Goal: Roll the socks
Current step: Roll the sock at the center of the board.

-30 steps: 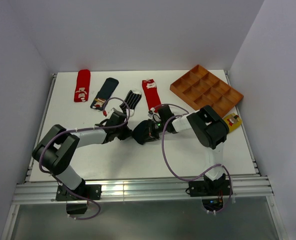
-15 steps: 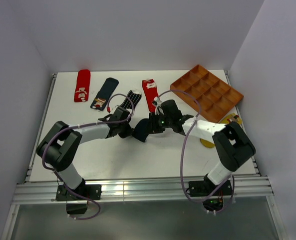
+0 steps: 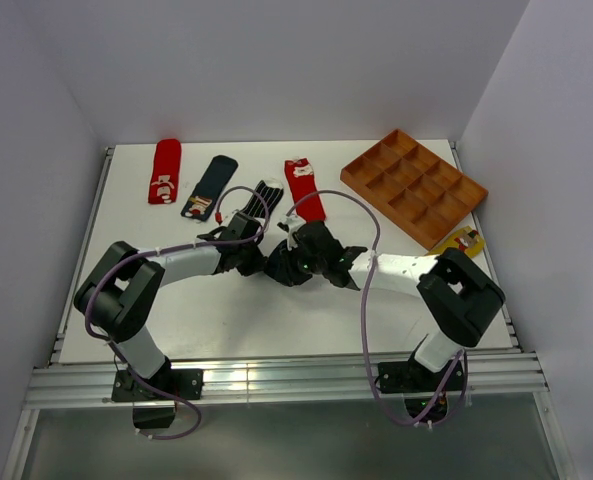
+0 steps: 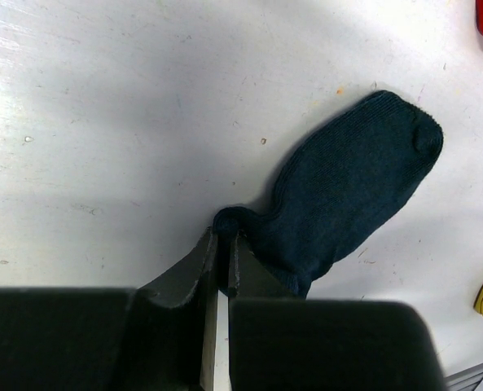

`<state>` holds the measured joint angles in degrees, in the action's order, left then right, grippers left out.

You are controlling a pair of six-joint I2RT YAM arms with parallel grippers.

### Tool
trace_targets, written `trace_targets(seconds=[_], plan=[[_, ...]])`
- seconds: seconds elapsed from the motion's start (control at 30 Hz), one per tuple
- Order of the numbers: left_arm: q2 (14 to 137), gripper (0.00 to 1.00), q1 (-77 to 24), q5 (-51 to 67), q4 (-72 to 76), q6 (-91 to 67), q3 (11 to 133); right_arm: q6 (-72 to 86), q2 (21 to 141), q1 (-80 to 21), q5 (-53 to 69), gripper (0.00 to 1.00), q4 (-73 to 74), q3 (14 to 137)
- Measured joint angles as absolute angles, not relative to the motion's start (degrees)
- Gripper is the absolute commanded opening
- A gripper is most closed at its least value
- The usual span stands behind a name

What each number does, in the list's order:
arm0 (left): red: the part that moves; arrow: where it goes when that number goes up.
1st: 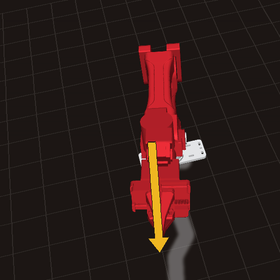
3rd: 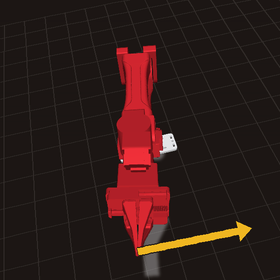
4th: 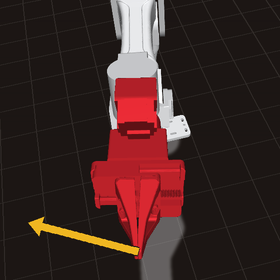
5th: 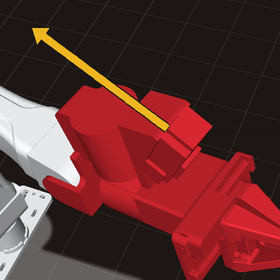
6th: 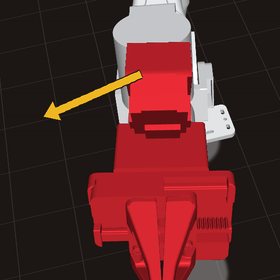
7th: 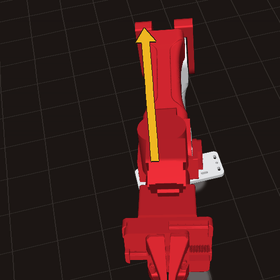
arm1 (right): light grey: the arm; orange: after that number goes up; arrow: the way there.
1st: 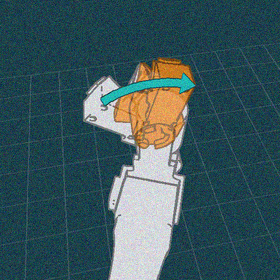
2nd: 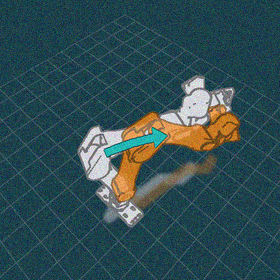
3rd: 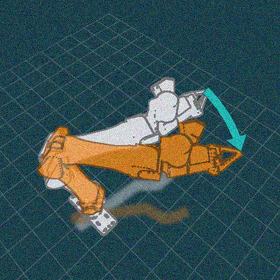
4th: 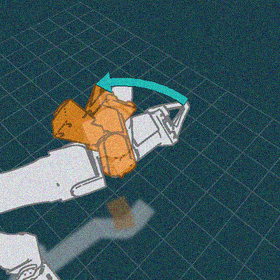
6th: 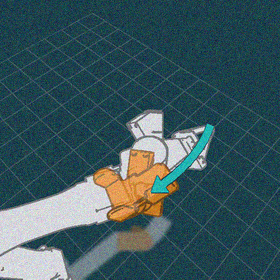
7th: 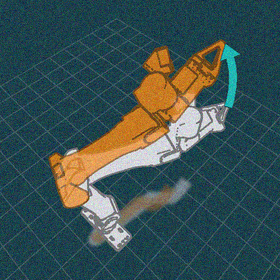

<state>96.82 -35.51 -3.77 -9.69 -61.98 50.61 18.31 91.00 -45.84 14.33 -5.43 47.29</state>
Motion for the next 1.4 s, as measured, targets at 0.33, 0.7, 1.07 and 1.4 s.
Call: trace_targets(seconds=[0.33, 0.7, 1.07, 1.4], plan=[[96.84, 0.04, -35.62, -3.7, -9.65, -61.56, 50.61, 17.72, 95.68, -45.82, 10.61, 0.3, -6.85, 47.31], [97.25, 0.04, -35.75, -3.68, -10.22, -60.66, 51.33, 16.62, 96.53, -46.19, 8.32, 0.34, -7.31, 47.31], [97.36, 0.04, -35.83, -3.73, -10.44, -60.62, 51.53, 15.35, 94.89, -47.24, 6.42, 0.35, -7.29, 47.31], [97.38, 0.03, -35.83, -3.73, -10.5, -60.58, 51.57, 14.55, 94.08, -47.86, 5.48, 0.35, -7.29, 47.33]])
